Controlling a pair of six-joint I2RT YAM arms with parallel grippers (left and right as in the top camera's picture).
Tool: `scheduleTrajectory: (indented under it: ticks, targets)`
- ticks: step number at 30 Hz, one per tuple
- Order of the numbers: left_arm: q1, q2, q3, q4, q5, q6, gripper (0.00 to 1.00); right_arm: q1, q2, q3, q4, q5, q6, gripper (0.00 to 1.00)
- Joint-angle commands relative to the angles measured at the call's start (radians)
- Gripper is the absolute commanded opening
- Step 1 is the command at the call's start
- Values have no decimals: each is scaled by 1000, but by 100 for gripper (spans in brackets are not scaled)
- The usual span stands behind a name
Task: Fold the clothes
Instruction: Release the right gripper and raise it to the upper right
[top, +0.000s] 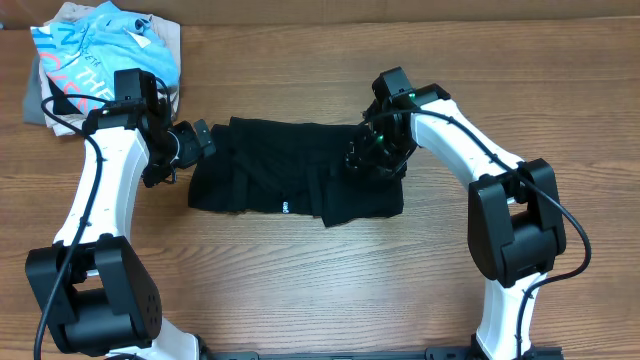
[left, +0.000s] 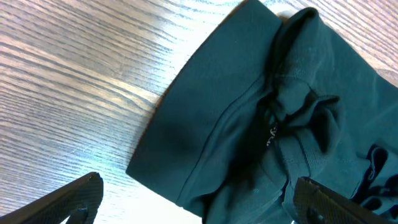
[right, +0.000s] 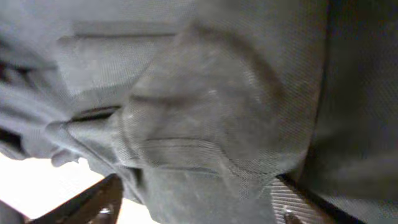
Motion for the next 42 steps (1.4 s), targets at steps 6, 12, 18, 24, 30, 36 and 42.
scheduleTrajectory:
  ticks: [6, 12, 18, 24, 30, 36, 42]
  targets:
    - [5, -4, -5, 0, 12, 11, 100, -18, -13, -8, -9, 52, 0, 73]
    - [5, -4, -5, -3, 12, 12, 100, 3, -13, -8, 17, 46, 3, 46]
    - [5, -4, -5, -3, 11, 12, 100, 6, -13, -8, 21, 47, 21, 11]
    - [5, -4, -5, -3, 11, 12, 100, 3, -13, 8, 95, 42, 58, 4]
    - [5, -4, -5, -2, 11, 16, 100, -8, -13, 26, 285, -25, 111, 4]
    - [5, -4, -5, 0, 11, 15, 100, 22, -13, 26, 426, -31, 172, 4]
    - [5, -4, -5, 1, 11, 15, 100, 60, -11, 26, 517, 15, 212, 4]
